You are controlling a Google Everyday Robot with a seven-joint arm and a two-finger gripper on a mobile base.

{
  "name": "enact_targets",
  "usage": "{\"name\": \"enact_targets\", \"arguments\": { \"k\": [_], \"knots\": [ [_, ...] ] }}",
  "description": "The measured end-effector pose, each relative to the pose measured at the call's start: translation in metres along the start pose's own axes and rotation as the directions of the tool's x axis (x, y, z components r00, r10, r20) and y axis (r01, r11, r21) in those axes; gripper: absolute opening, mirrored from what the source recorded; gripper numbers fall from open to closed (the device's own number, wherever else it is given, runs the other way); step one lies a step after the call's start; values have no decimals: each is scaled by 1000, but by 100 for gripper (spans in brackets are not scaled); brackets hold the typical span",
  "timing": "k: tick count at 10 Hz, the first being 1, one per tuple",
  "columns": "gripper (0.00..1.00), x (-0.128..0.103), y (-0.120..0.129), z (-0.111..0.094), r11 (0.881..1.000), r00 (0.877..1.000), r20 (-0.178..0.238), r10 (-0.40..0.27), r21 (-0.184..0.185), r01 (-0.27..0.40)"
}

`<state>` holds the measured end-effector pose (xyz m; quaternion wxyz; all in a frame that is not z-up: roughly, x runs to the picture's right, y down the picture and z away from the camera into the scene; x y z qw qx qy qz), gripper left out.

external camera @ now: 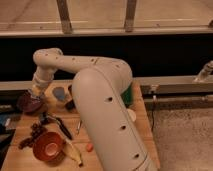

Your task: Wipe purple bowl with towel

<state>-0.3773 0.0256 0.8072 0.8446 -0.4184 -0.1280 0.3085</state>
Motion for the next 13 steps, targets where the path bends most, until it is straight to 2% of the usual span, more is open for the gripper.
{"name": "enact_targets", "arguments": {
  "k": [2,3,5,6,7,11,13],
  "knots": [
    [0,-16,5,22,999,999,-25,-37,3,37],
    [0,-21,0,30,999,999,-28,-46,12,46],
    [0,-30,-8,36,998,998,-13,-60,26,60],
    [0,-36,-9,38,996,997,8,-82,39,82],
    [0,-38,-9,38,995,996,18,-91,44,90],
    [0,-36,-10,38,995,996,16,-89,43,89],
    [0,-28,-13,49,997,997,8,-73,29,72]
  ]
}}
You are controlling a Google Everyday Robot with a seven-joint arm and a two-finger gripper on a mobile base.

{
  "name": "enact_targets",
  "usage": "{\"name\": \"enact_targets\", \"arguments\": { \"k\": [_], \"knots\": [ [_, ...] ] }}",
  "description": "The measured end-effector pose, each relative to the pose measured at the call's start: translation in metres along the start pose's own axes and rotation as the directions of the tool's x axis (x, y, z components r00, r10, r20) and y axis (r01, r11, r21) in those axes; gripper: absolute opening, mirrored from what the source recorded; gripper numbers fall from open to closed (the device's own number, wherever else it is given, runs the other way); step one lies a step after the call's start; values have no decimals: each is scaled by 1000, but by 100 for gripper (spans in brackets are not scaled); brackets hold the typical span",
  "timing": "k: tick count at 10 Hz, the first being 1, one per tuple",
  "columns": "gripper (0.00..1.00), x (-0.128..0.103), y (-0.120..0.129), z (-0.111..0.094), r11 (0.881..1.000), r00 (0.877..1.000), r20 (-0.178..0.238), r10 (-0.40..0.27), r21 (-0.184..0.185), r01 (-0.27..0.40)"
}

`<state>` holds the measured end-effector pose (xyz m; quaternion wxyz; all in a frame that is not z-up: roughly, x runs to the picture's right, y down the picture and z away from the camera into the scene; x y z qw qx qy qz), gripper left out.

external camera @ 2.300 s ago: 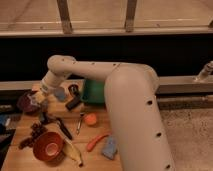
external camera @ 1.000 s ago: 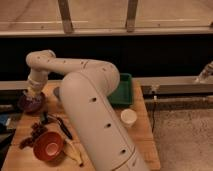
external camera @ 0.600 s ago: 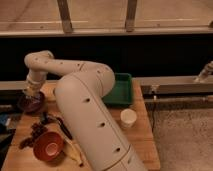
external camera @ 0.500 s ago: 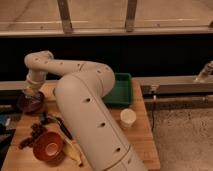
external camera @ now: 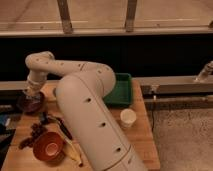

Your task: Wipe purple bowl with towel

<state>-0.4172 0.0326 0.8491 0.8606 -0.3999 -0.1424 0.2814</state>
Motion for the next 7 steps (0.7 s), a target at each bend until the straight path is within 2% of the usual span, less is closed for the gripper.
{"name": "enact_targets", "arguments": {
  "k": [5,7],
  "knots": [
    [0,-3,1,14,1000,1000,-22,-16,-2,16],
    [0,-14,-1,23,999,999,-30,-38,-2,38]
  ]
}}
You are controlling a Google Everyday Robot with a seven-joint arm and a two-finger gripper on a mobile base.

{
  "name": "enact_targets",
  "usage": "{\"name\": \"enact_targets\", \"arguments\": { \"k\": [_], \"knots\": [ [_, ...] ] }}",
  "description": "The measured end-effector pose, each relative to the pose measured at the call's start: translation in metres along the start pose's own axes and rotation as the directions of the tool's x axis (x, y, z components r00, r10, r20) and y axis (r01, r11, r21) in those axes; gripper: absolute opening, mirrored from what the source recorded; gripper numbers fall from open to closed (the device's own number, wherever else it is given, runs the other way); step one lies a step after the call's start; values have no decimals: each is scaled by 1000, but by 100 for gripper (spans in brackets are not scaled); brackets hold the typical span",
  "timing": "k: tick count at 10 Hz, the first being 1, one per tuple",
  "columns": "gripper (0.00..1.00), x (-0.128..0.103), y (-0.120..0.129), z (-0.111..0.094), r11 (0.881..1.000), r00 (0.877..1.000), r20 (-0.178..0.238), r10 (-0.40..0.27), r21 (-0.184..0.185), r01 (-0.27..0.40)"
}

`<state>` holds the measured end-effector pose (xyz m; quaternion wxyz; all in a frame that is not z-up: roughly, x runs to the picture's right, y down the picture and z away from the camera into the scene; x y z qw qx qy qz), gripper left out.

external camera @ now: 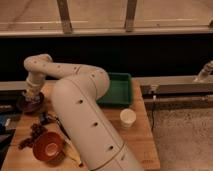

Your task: Wipe purple bowl with towel

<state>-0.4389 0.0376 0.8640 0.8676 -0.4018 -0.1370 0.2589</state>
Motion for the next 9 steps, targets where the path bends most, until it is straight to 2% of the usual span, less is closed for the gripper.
{"name": "enact_targets", "arguments": {
  "k": [5,9],
  "knots": [
    [0,-15,-5,20,1000,1000,-12,-27,-15,27],
    [0,-27,20,35,995,996,-20,-90,-52,89]
  ]
}}
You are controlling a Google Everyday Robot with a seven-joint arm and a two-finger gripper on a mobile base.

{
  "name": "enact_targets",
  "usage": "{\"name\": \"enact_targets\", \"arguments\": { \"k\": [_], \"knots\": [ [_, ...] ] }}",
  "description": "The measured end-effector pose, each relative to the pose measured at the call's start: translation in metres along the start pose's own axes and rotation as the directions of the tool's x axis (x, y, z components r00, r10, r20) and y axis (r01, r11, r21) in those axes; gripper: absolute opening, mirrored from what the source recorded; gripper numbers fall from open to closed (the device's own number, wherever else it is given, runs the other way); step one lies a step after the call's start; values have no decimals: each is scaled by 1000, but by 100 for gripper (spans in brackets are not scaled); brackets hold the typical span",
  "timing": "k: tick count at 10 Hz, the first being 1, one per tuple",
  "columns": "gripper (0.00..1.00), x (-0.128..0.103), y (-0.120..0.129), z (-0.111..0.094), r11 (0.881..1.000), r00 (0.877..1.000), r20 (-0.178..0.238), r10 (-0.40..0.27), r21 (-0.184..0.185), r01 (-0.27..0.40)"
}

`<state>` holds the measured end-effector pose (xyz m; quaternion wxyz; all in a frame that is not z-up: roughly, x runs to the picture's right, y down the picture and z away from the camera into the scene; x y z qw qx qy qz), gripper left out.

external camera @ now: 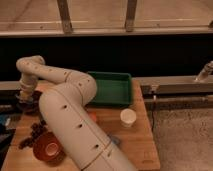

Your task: Wipe purple bowl with towel

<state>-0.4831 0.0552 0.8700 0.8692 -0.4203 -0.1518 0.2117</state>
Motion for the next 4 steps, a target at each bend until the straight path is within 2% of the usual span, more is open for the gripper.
{"name": "enact_targets", "arguments": {
  "k": [4],
  "knots": [
    [0,4,20,5,999,999,-18,-31,-19,31]
  ]
}}
